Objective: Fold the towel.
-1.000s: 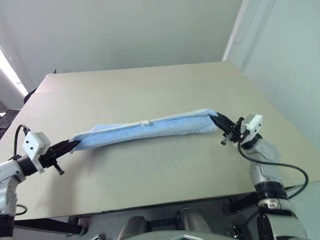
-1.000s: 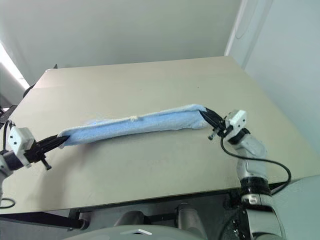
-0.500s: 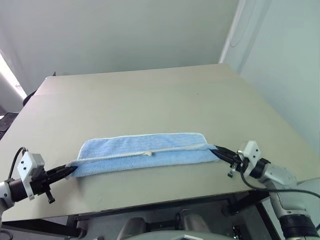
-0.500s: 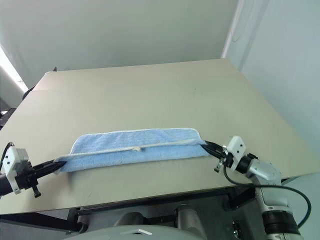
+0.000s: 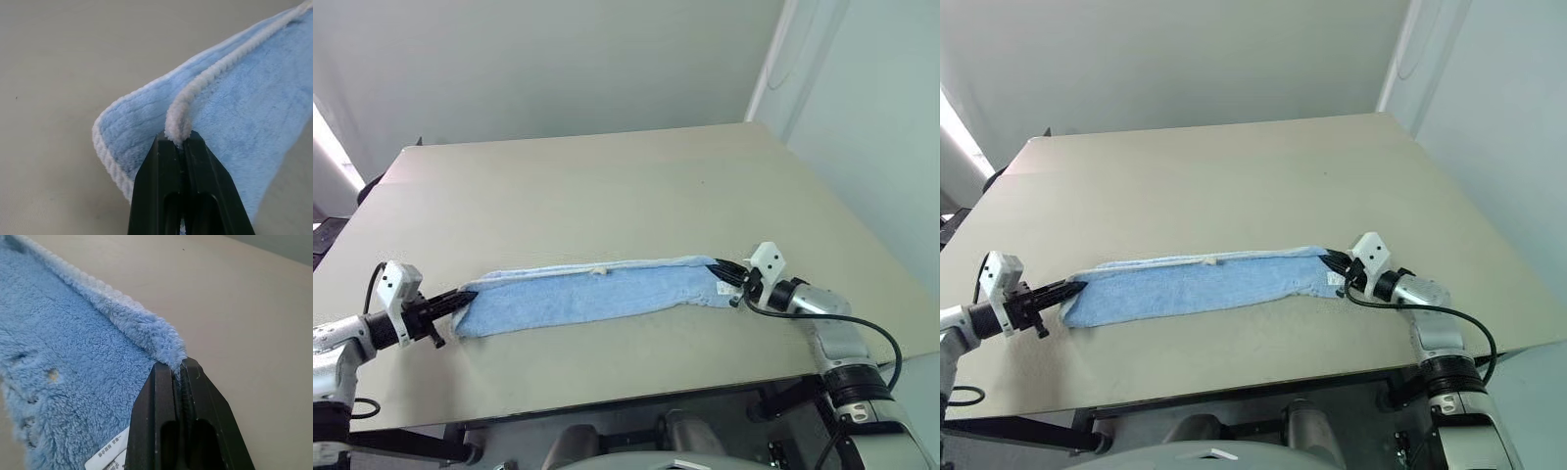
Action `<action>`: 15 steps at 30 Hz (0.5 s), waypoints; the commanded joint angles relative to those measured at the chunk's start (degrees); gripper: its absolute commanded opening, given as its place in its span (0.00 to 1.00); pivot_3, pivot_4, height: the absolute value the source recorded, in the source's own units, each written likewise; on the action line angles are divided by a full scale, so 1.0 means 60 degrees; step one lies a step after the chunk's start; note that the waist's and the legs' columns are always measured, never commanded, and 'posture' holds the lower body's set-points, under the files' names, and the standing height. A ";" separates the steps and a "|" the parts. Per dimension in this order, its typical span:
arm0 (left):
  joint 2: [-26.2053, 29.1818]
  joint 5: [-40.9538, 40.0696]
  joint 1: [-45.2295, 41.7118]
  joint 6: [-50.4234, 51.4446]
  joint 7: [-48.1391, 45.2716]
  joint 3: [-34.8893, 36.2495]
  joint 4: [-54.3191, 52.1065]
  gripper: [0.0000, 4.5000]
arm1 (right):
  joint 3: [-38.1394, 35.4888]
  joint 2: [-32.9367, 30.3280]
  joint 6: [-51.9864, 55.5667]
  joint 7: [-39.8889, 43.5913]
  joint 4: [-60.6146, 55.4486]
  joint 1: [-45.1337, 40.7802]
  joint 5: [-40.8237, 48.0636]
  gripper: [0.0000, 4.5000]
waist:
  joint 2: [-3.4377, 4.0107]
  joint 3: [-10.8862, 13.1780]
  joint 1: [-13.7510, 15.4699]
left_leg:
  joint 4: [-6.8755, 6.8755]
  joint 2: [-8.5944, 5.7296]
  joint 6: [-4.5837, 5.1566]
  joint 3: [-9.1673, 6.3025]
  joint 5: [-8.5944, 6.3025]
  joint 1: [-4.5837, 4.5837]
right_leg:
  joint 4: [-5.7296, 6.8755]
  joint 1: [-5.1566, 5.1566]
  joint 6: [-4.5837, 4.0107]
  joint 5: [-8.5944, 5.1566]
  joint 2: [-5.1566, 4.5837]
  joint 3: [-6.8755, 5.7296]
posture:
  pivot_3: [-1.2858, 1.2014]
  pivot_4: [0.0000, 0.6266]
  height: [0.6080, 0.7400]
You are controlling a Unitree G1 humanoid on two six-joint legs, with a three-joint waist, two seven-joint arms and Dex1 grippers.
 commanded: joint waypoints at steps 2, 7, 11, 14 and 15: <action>-0.0227 0.0334 -0.0776 -0.0471 0.0332 -0.0027 0.0882 0.00 | -0.0237 0.0229 -0.0036 -0.0338 0.0096 -0.0367 0.0084 0.00 | -0.0006 -0.0003 0.0000 | 0.0000 0.0000 0.0000 -0.0002 0.0000 0.0001 | 0.0003 0.0000 0.0006 0.0004 0.0000 0.0001 | 0.52 0.00 1.00; -0.0422 0.0471 -0.1296 -0.0853 0.0219 -0.0152 0.1493 0.11 | -0.0190 0.0391 -0.0086 -0.0607 0.0357 -0.0574 -0.0029 0.17 | -0.0010 -0.0006 -0.0014 | 0.0000 0.0001 0.0000 -0.0005 0.0000 -0.0001 | 0.0004 -0.0001 0.0005 0.0008 -0.0005 0.0003 | 0.52 0.00 1.00; -0.0509 0.0510 -0.1613 -0.1086 0.0306 -0.0099 0.1881 0.39 | -0.0270 0.0551 -0.0136 -0.0787 0.0461 -0.0730 0.0034 0.47 | -0.0011 -0.0007 -0.0003 | 0.0000 0.0001 0.0000 -0.0007 0.0000 0.0000 | 0.0008 -0.0002 0.0004 0.0009 -0.0007 0.0003 | 0.52 0.00 1.00; -0.0562 0.0513 -0.1879 -0.1196 0.0736 0.0048 0.2123 0.63 | -0.0290 0.0607 -0.0250 -0.0800 0.0485 -0.0741 0.0046 0.72 | -0.0012 -0.0008 -0.0002 | 0.0000 0.0000 0.0000 -0.0007 0.0000 0.0000 | 0.0008 -0.0002 0.0005 0.0010 -0.0009 0.0004 | 0.52 0.00 1.00; -0.0588 0.0462 -0.2040 -0.1280 0.1022 0.0205 0.2267 0.64 | -0.0340 0.0649 -0.0261 -0.0863 0.0490 -0.0759 0.0087 0.79 | -0.0014 -0.0009 0.0000 | 0.0000 0.0000 0.0000 -0.0007 0.0000 -0.0001 | 0.0008 -0.0002 0.0005 0.0010 -0.0009 0.0003 | 0.52 0.00 1.00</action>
